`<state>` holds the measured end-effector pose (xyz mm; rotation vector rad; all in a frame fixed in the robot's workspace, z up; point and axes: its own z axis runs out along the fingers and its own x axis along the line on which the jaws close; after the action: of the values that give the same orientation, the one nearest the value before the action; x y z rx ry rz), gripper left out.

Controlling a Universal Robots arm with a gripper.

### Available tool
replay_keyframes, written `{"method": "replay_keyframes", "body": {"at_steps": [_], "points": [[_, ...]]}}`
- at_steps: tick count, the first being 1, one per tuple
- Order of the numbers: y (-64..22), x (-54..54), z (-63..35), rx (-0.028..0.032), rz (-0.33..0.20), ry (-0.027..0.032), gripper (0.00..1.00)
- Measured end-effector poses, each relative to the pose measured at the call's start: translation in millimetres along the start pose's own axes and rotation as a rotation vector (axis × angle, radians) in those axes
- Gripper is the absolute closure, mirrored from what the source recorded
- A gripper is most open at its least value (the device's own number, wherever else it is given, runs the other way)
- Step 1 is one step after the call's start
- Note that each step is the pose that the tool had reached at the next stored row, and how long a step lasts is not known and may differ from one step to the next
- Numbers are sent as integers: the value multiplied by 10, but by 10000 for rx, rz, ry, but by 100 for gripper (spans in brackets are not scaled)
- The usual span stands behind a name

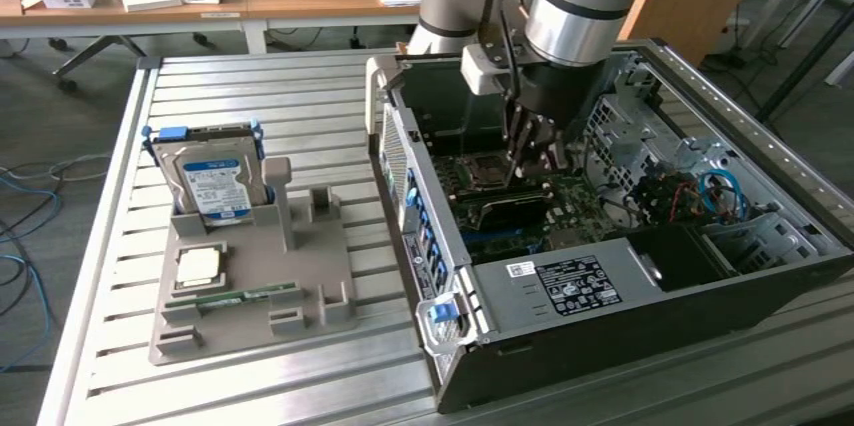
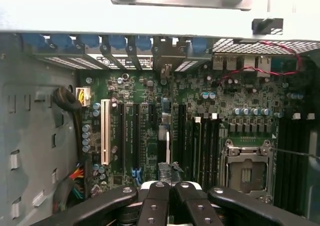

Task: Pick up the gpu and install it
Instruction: 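Press down on the gpu until it lock into place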

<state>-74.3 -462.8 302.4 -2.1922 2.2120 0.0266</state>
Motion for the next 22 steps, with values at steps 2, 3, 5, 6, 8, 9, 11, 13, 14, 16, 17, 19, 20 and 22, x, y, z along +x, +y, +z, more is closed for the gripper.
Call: {"method": "replay_keyframes", "body": {"at_steps": [2, 3, 5, 6, 8, 9, 11, 13, 14, 16, 17, 19, 20, 22], "points": [[2, 1, 31, -1, -2, 1, 89], [2, 1, 40, 0, -2, 0, 89], [4, 1, 40, -1, 1, 2, 89], [7, 1, 40, -2, 2, 3, 89], [31, -2, 44, 0, 1, 0, 89], [43, -6, 47, 1, 0, -2, 89], [59, -23, 51, 0, 1, 1, 89], [69, -46, 61, 0, 0, -1, 89], [75, -57, 65, 0, 0, 0, 89], [90, -68, 85, 1, 0, -3, 89], [97, -72, 102, 1, 1, -1, 89], [106, -79, 135, 0, 0, 0, 89], [110, -82, 149, 0, 1, 0, 89], [113, -88, 180, 0, 0, 1, 89]]}}
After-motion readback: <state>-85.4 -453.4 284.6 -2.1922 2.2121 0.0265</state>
